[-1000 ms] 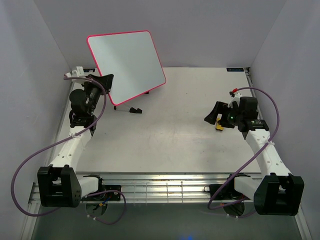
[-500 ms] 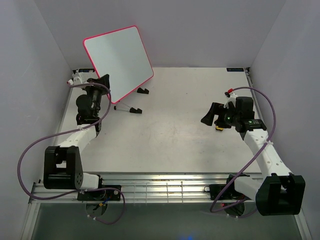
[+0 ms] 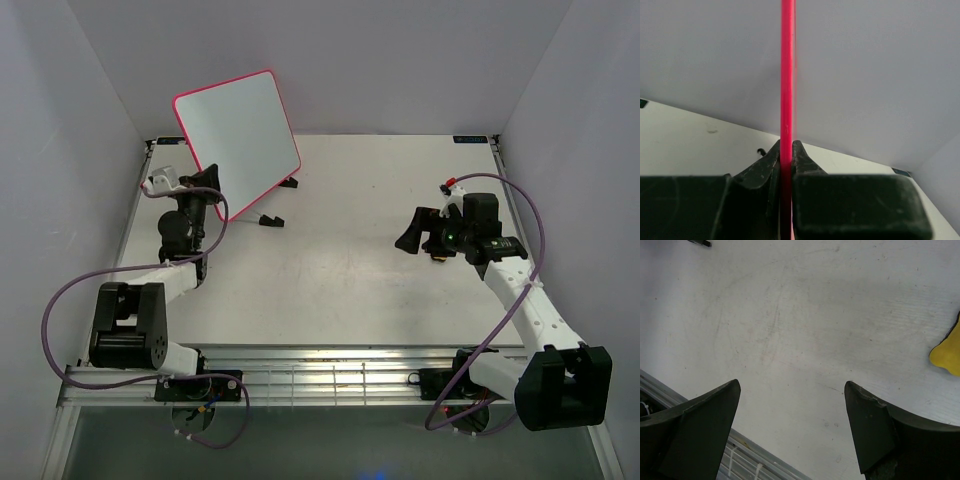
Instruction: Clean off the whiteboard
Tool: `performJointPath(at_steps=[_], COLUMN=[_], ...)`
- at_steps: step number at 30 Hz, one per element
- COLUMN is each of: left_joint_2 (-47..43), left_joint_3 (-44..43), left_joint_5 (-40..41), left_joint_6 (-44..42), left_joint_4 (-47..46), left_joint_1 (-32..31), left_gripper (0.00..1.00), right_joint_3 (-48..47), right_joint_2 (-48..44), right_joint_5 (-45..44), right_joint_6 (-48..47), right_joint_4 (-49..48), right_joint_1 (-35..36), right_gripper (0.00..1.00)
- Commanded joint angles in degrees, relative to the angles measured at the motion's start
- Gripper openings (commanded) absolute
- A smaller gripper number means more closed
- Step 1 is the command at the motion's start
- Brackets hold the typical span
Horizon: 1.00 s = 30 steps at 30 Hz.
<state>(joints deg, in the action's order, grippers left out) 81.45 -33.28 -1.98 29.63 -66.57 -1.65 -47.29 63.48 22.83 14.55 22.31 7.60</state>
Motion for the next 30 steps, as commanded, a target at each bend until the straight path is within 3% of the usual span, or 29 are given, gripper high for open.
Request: performJointPath(at_steps=[1,11,21,30], left_joint_2=[-0.86,-4.19,0.46,1.25], left_joint_3=[0.93,11.47,16.48,21.94], left_joint_5=[4.44,7.07,2.07,2.42], left_joint_6=[-2.19,-5.97,-14.07,-19.07], left_joint_4=[-21.24,-25.54,-28.53,-28.80], left_joint_1=[0.60,0.60,0.60,0.60], left_gripper=[0.00,0.00,0.00,0.00], right_joint_3=[-2.37,-2.02,0.00,1.76], right_joint_2=[-0.11,-0.47,-2.05,-2.84], right_joint_5=[0.11,0.46,1.07,3.01], right_joint_6=[-0.57,-0.31,-0.31,-0.13], right_joint_4=[-1.03,-1.74,-3.14,-5.52], right_joint_1=[0.75,1.28,1.46,1.46], right_gripper=[0.90,0.90,0.90,0.90])
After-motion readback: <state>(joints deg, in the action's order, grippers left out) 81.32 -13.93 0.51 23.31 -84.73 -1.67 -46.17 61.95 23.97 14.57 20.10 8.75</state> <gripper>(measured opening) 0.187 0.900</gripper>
